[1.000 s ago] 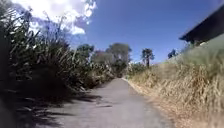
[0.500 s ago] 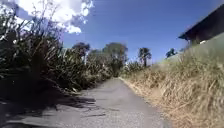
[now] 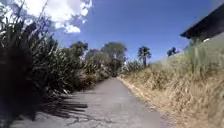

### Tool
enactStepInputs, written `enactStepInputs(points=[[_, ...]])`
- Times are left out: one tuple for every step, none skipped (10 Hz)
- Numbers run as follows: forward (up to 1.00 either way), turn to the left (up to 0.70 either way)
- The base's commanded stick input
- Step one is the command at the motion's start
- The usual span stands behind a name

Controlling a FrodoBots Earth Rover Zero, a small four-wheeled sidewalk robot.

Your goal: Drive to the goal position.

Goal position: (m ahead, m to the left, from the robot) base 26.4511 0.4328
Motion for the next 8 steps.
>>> enactStepInputs(points=[[0.85,0.00],[0.85,0.00],[0.85,0.00],[0.85,0.00],[0.85,0.00],[0.85,0.00],[0.85,0.00],[0.85,0.00]])
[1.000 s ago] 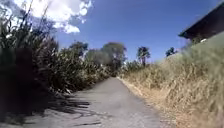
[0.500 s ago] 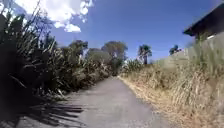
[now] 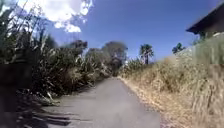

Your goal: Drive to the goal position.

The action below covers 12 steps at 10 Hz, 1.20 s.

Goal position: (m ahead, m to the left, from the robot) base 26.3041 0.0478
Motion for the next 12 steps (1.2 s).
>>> enactStepInputs(points=[[0.85,0.00],[0.85,0.00],[0.85,0.03],[0.85,0.02],[0.85,0.01],[0.85,0.00],[0.85,0.00],[0.85,0.00],[0.85,0.02],[0.85,0.03],[0.85,0.00],[0.85,0.00]])
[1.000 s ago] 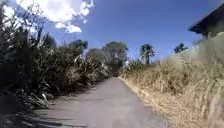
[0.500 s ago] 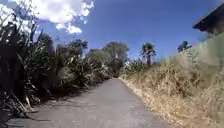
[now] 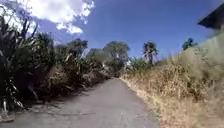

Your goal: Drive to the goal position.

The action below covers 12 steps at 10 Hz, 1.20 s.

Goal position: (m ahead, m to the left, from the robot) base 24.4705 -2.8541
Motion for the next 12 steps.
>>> enactStepInputs(points=[[0.85,0.00],[0.85,0.00],[0.85,0.00],[0.85,0.03],[0.85,0.04],[0.85,0.06],[0.85,0.00],[0.85,0.00],[0.85,0.00],[0.85,0.00],[0.85,0.00],[0.85,0.00]])
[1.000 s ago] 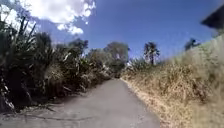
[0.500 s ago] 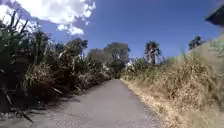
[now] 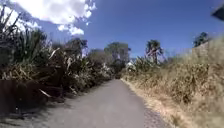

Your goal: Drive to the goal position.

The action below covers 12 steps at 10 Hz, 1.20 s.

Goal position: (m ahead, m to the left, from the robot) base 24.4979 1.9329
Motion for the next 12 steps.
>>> enactStepInputs(points=[[0.85,0.00],[0.85,0.00],[0.85,0.00],[0.85,0.00],[0.85,0.00],[0.85,0.00],[0.85,0.00],[0.85,0.00],[0.85,0.00],[0.85,0.00],[0.85,0.00],[0.85,0.00]])
